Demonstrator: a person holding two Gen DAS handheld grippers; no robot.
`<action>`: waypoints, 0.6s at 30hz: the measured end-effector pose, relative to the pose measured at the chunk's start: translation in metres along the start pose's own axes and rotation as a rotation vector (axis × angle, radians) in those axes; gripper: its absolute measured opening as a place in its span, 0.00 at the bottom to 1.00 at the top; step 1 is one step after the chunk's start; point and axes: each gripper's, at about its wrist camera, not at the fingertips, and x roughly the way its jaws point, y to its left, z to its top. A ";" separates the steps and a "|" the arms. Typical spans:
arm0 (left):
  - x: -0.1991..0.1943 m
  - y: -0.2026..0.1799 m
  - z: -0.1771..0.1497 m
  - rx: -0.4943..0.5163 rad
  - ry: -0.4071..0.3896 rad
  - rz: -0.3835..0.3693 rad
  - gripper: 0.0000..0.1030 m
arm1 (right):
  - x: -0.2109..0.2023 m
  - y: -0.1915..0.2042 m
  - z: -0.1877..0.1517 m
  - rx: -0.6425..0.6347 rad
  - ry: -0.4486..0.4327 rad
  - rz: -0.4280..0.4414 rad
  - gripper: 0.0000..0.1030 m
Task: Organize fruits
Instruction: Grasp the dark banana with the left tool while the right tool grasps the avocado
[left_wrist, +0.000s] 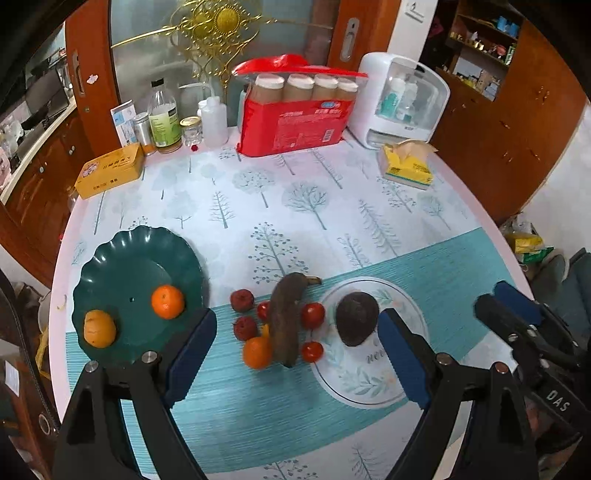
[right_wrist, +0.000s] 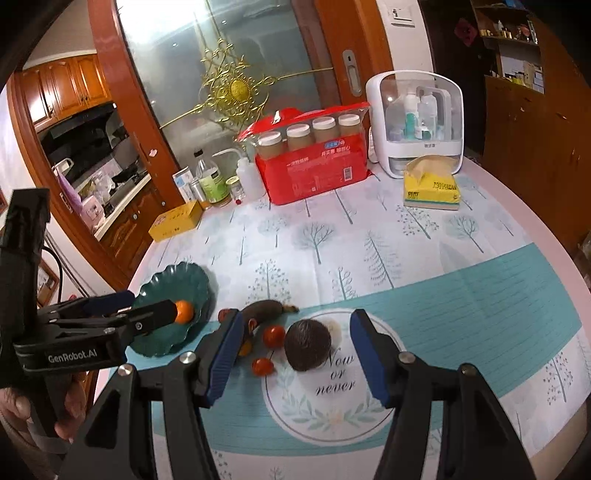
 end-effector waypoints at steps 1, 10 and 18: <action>0.004 0.002 0.003 -0.002 0.005 0.014 0.86 | 0.002 -0.002 0.002 -0.001 -0.002 -0.004 0.59; 0.062 0.005 0.012 0.046 0.095 0.092 0.86 | 0.054 -0.011 0.000 -0.030 0.103 -0.029 0.59; 0.131 0.002 0.001 0.040 0.257 0.070 0.65 | 0.118 -0.019 -0.020 -0.024 0.275 0.021 0.59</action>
